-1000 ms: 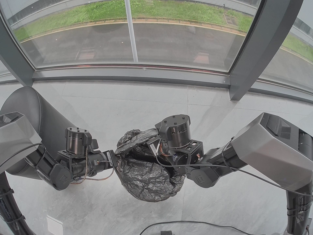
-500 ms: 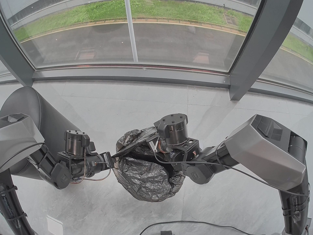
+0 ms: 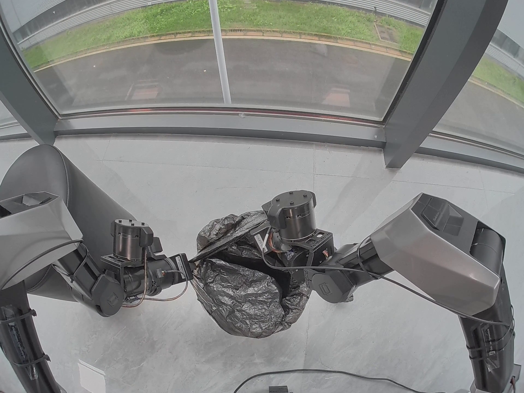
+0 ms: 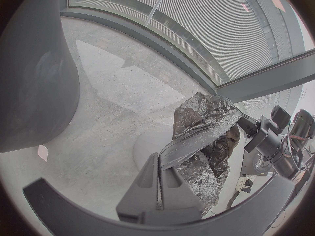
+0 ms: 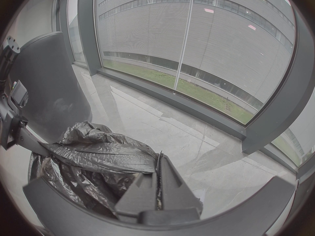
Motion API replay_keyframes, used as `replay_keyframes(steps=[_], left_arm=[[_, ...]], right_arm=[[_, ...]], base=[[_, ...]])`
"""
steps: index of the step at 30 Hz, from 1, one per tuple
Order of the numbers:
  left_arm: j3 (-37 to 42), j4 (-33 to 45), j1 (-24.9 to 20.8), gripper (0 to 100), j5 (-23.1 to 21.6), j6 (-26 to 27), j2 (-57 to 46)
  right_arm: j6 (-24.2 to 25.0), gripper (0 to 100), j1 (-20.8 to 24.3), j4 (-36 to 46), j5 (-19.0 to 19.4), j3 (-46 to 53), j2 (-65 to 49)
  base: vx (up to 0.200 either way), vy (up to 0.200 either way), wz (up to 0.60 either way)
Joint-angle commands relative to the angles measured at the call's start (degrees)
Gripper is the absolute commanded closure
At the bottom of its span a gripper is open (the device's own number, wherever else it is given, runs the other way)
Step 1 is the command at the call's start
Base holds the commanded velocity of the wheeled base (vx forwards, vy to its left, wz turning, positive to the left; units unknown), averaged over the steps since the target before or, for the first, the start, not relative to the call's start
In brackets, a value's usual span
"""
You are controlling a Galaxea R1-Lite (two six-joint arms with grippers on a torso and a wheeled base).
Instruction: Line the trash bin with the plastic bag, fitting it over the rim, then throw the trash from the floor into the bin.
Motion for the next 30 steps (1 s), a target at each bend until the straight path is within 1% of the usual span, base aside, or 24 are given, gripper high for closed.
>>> replay_keyframes(steps=[1,8,10,13,23,30], left_arm=[[-0.01,-0.16,0.04,100,0.05,-0.03,0.66],[-0.18,-0.25,0.04,100,0.05,-0.03,0.75],[-0.18,-0.34,0.04,100,0.05,-0.03,0.66],[-0.36,-0.51,0.65,100,0.05,-0.03,0.57],[-0.36,-3.15,3.03,100,0.05,-0.12,0.4],[0.61,-3.24,3.03,100,-0.03,-0.3,0.4]], right_arm=[[-0.67,100,-0.66,-0.02,-0.01,-1.09,1.24],[-0.84,100,-1.8,-0.11,0.16,-3.29,3.17],[-0.76,100,-1.8,-0.29,0.34,-3.29,3.26],[-0.93,100,-1.71,-2.75,1.57,-3.2,3.26],[-0.93,100,-1.18,-3.01,1.57,-2.85,3.17],[-0.93,100,-0.74,-3.1,1.57,-2.24,2.91]], base=[[0.0,0.0,0.0],[0.0,0.0,0.0],[0.0,0.0,0.0],[0.0,0.0,0.0],[0.0,0.0,0.0],[0.0,0.0,0.0]])
